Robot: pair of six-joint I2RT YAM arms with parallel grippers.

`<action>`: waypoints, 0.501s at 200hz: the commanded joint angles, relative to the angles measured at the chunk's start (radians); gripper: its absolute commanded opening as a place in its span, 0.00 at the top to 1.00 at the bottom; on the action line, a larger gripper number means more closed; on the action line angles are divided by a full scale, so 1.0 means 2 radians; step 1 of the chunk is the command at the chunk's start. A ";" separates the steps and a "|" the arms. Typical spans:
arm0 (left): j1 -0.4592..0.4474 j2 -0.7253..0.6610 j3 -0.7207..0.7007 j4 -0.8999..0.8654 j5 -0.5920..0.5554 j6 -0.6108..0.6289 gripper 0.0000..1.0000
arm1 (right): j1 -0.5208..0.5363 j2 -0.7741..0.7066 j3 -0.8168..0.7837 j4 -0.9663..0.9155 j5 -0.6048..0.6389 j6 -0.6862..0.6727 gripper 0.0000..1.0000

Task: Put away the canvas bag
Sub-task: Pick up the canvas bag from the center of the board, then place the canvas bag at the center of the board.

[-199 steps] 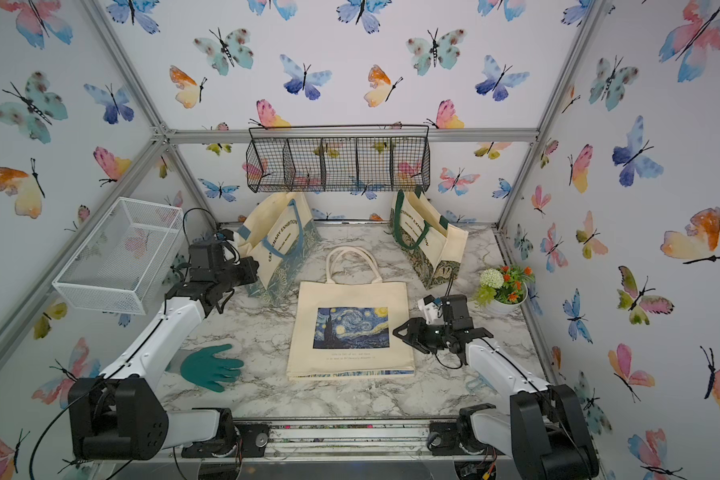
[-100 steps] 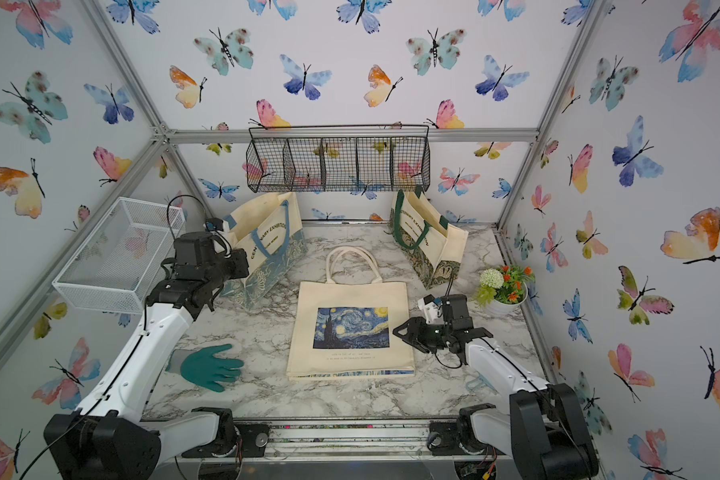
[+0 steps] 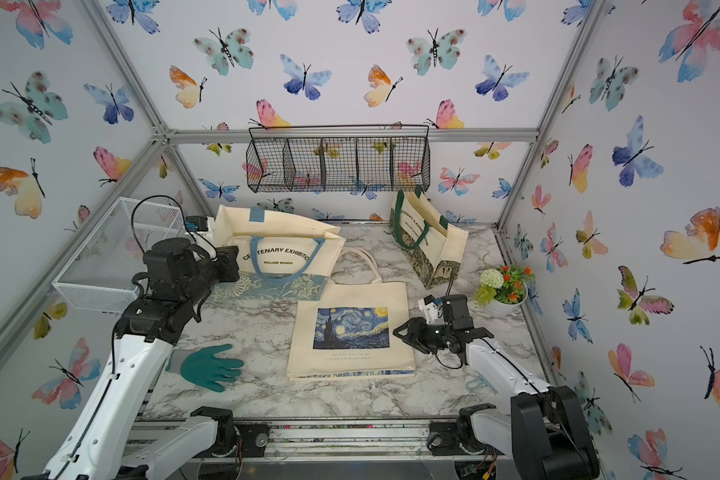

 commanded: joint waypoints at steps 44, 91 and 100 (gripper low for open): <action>-0.017 -0.018 0.033 0.073 0.109 -0.043 1.00 | -0.001 -0.016 0.121 -0.093 0.021 -0.040 0.51; -0.097 0.001 0.034 0.118 0.169 -0.075 1.00 | -0.001 -0.016 0.260 -0.176 0.070 -0.068 0.50; -0.126 0.009 0.038 0.129 0.180 -0.079 1.00 | -0.001 -0.013 0.287 -0.193 0.078 -0.074 0.50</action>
